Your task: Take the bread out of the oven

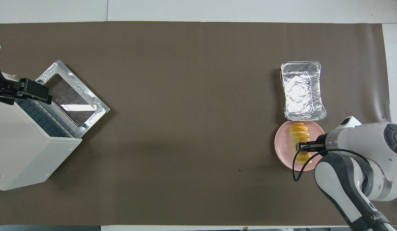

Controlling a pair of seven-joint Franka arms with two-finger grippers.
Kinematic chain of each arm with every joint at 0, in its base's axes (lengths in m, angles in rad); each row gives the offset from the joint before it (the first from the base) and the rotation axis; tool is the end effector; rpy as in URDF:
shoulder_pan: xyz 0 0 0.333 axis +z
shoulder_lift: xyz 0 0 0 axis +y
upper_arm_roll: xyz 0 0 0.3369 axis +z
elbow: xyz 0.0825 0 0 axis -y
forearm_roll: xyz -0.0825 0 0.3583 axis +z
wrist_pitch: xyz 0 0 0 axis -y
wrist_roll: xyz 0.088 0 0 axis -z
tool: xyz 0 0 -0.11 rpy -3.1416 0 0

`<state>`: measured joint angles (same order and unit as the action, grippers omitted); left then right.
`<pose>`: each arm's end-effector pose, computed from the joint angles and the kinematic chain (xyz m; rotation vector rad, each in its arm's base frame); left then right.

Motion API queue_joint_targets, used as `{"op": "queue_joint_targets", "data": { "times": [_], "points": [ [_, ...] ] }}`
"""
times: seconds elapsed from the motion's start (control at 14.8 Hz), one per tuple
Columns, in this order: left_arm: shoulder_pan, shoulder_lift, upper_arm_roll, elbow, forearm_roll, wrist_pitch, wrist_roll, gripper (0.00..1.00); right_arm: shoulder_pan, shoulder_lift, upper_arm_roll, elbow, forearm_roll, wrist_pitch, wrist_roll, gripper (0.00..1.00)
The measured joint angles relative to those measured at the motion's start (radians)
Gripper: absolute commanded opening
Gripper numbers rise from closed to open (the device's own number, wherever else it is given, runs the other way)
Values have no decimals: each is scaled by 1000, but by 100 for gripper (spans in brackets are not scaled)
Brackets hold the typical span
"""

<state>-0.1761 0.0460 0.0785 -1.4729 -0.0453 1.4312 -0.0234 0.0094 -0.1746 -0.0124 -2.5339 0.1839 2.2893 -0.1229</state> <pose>0.5262 -0.0582 0.6496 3.0999 -0.1217 -0.1396 0.4142 0.0033 0.3675 -2.9999 0.0089 0.0920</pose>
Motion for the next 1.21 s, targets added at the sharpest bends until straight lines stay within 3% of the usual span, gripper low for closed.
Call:
{"op": "queue_joint_targets", "data": {
  "times": [0.54, 0.88, 1.21],
  "points": [
    [0, 0, 0, 0, 0, 0, 0, 100, 1, 5, 2, 291, -1, -266, 0, 100],
    [0, 0, 0, 0, 0, 0, 0, 100, -4, 2, -8, 514, -73, -472, 0, 100],
    [0, 0, 0, 0, 0, 0, 0, 100, -12, -3, -14, 674, -140, -659, 0, 100]
  ]
}}
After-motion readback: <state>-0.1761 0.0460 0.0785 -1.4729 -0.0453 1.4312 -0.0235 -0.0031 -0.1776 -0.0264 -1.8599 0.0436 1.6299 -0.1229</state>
